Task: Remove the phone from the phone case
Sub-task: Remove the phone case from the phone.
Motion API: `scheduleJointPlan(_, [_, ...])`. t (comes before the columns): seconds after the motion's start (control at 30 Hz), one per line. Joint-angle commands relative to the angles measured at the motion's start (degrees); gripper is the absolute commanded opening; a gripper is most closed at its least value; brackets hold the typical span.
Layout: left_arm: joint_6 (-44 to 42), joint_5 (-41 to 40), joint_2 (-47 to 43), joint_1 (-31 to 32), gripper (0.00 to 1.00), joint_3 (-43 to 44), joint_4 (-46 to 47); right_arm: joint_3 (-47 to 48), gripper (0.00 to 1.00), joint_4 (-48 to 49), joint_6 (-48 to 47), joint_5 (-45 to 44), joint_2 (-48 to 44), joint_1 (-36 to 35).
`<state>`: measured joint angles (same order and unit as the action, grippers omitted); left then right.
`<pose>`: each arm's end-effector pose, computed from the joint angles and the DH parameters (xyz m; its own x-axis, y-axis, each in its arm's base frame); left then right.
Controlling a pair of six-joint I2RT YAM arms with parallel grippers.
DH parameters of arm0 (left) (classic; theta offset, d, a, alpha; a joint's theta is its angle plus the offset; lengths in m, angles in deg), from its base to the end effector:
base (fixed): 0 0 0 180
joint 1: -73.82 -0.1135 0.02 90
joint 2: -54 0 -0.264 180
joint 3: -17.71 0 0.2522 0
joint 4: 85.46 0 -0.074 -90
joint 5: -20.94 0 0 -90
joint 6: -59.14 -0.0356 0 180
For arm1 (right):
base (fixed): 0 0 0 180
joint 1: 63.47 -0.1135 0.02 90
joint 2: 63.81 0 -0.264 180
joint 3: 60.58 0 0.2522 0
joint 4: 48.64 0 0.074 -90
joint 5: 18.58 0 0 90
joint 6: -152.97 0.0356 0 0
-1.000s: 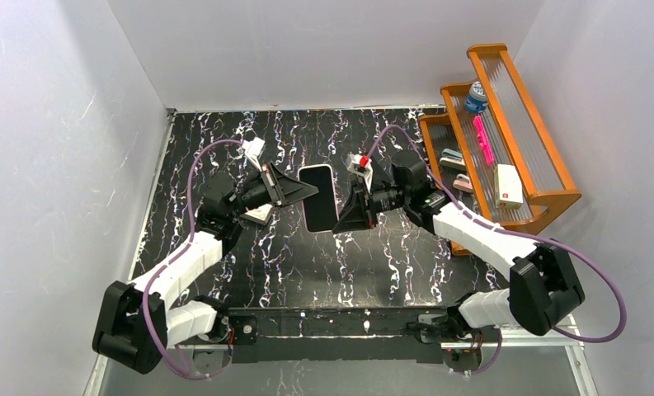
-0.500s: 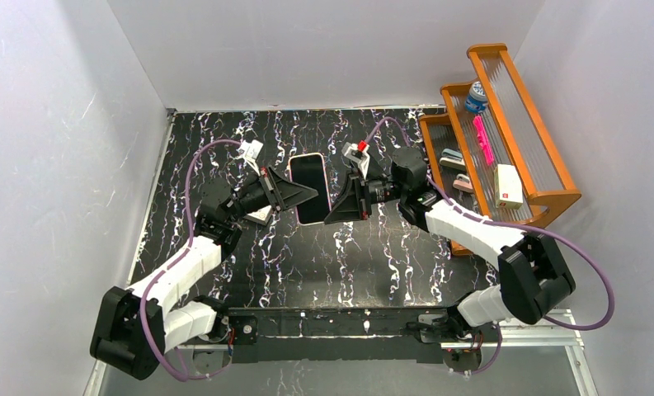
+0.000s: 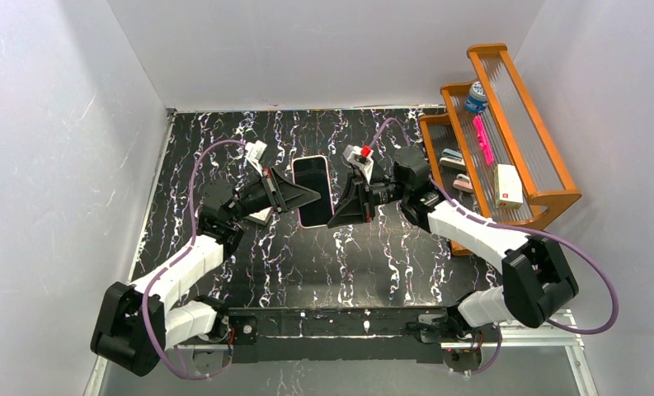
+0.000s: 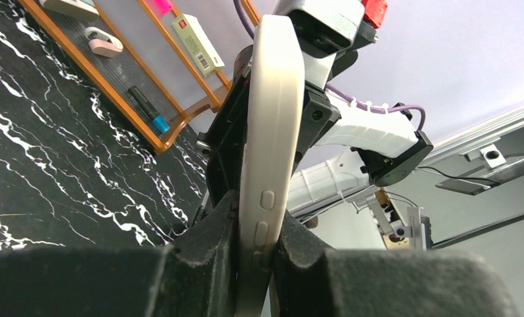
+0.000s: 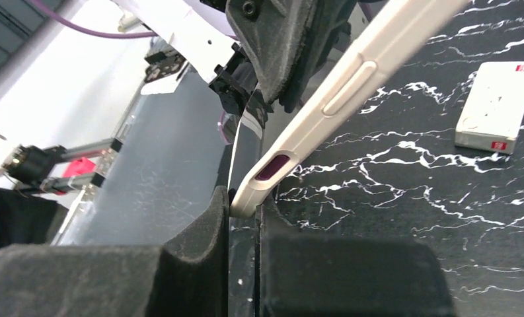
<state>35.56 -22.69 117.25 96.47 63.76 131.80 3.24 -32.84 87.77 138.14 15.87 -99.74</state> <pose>0.2067 -0.1142 0.3085 -0.6920 -0.3965 -0.6033 0.6474 0.0289 -0.7616 0.2252 0.2058 0.3042 -0.4095 -0.0948 -0.9074 -0.8842 -0.2038 0.4203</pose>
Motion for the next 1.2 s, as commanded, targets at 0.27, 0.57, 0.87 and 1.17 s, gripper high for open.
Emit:
scheduleJointPlan(0.27, [11.51,-2.17,1.22,-0.03,0.0,-0.65,-0.8,7.24,0.14,-9.42,-30.76,8.27,-3.39,-0.72])
scheduleJointPlan(0.57, [12.43,-2.41,1.8,-0.07,0.0,-1.37,-0.58,10.34,0.2,-15.56,-36.13,8.79,-2.09,-0.65])
scheduleJointPlan(0.87, [12.84,-1.6,0.86,0.17,0.0,-1.05,-0.45,11.28,0.08,-12.44,-33.3,1.09,-1.06,-0.69])
scheduleJointPlan(1.17, [13.97,-2.06,-0.98,1.43,0.0,-1.59,-0.32,12.77,0.01,-10.99,-21.8,-22.79,1.29,-0.67])
